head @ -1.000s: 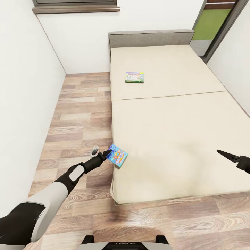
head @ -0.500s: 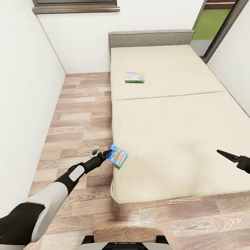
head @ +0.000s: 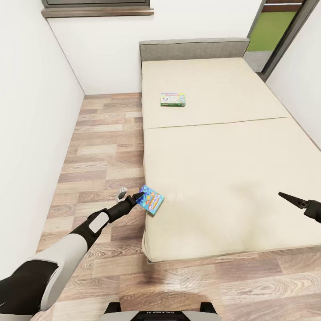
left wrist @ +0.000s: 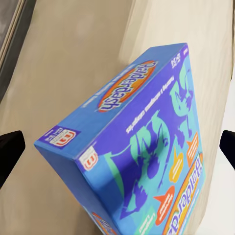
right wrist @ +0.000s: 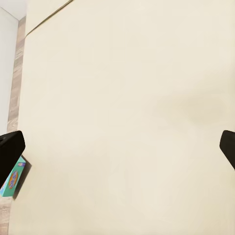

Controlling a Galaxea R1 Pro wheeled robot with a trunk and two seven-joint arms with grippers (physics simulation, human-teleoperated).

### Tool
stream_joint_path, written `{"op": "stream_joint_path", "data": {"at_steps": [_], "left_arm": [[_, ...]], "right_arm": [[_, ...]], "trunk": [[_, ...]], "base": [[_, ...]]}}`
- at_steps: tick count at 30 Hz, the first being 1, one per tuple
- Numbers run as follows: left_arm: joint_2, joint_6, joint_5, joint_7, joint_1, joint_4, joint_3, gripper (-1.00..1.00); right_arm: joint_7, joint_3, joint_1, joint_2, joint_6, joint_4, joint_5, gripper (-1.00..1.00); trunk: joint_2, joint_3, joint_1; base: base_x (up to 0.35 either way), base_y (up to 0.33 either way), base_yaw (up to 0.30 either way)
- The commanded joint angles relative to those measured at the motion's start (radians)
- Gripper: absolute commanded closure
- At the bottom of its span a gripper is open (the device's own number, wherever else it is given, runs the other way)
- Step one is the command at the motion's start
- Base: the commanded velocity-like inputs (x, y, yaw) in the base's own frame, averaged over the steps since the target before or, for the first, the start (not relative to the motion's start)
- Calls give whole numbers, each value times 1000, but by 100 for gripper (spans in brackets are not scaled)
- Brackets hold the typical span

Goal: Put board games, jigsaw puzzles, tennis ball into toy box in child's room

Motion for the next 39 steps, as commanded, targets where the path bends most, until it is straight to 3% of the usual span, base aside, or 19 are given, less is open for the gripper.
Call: {"op": "stream_joint_path", "data": {"at_steps": [1,39], "left_arm": [[1,6,10,-1,0,0,-6,-100],[0,5,11,-2,0,-1,-7,-100]], "right_arm": [[0,-1,-1,0,7,0,-4,-100],[0,-1,-1,0,7,0,-5,-100]], "trunk": [[0,0,0],[0,0,0]], "base": [[0,0,0],[0,0,-45]]}}
